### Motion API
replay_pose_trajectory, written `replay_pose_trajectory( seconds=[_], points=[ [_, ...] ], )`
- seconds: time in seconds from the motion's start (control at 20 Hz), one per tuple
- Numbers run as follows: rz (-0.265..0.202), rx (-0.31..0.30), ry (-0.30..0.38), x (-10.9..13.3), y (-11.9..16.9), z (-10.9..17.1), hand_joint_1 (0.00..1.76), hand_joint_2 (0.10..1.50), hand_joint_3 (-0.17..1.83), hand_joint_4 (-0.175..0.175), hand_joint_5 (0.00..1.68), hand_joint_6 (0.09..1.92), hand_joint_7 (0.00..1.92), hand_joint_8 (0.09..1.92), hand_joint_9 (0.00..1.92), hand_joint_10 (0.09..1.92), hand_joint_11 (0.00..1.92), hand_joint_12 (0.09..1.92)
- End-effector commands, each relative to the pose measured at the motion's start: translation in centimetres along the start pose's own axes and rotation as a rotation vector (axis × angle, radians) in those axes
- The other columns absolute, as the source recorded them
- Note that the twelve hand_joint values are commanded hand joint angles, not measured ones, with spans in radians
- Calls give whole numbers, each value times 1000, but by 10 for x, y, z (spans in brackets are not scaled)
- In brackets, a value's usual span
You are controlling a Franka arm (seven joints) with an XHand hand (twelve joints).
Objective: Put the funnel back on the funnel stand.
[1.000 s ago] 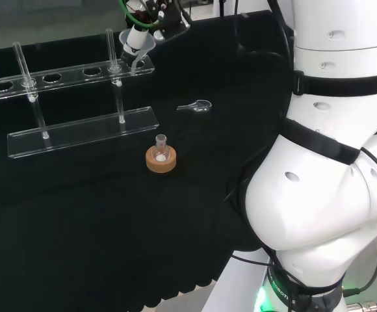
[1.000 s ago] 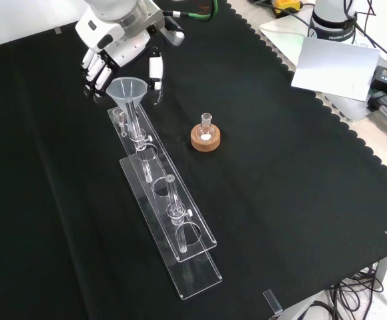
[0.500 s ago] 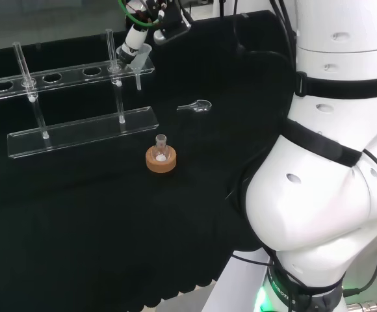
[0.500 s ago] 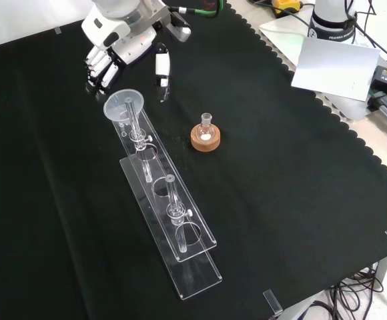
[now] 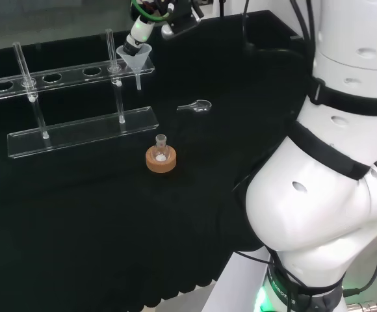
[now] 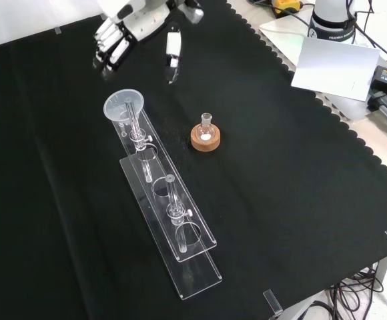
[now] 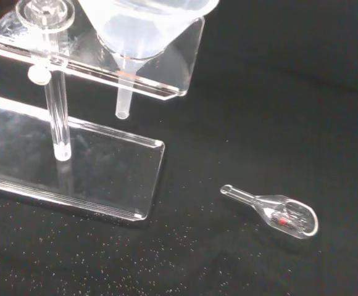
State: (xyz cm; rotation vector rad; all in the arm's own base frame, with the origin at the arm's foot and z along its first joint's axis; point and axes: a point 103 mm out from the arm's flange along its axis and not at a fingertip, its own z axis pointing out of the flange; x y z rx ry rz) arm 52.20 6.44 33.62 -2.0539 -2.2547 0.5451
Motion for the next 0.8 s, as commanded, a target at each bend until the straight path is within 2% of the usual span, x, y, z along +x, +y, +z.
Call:
replay_pose_trajectory(
  seconds=[0.05, 0.4, 0.8],
  points=[
    [56, -83, 33, -15, -48, -3, 560, 730, 258, -32, 368, 91, 102, 658, 290, 720, 288, 1507],
    [105, -99, 90, -32, -93, 7, 565, 735, 246, -32, 384, 87, 123, 657, 323, 698, 311, 1495],
    [138, -124, 121, -34, -130, 18, 570, 735, 242, -33, 393, 87, 131, 656, 343, 693, 324, 1489]
  ],
)
